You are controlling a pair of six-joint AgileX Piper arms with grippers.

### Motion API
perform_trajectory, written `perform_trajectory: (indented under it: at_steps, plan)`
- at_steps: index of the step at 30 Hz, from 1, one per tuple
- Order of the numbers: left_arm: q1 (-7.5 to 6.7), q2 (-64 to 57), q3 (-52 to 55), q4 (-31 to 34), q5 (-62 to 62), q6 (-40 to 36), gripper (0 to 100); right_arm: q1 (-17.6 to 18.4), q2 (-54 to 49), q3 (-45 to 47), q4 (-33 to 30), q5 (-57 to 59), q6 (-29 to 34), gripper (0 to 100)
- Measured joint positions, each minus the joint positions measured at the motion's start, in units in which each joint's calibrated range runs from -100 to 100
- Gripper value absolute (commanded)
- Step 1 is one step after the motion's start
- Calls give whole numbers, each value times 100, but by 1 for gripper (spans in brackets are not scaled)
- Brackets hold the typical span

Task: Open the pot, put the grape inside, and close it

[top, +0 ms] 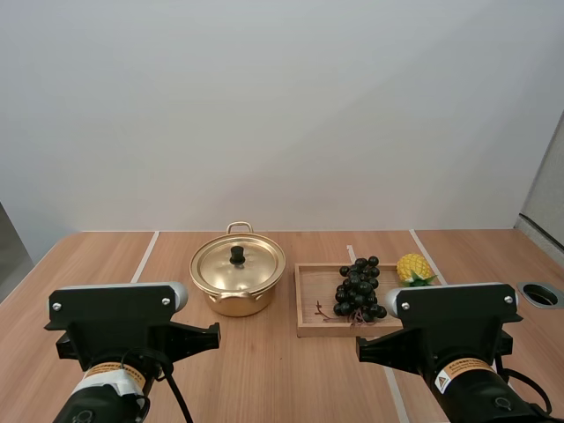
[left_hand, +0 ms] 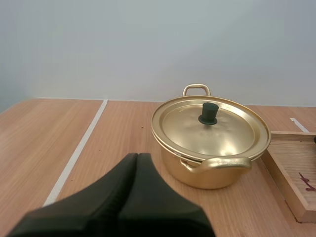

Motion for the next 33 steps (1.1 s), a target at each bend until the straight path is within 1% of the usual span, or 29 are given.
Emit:
perform_trajectory:
  at_steps: [4,8,33]
  plan:
    - [0,0,0,-654,0,676,0,0,0,0,0,0,0,0]
    - [0,0,0,-858,0,887,0,0,0,0,0,0,0,0]
    - [0,0,0,-858,0,927,0,0,0,0,0,0,0,0]
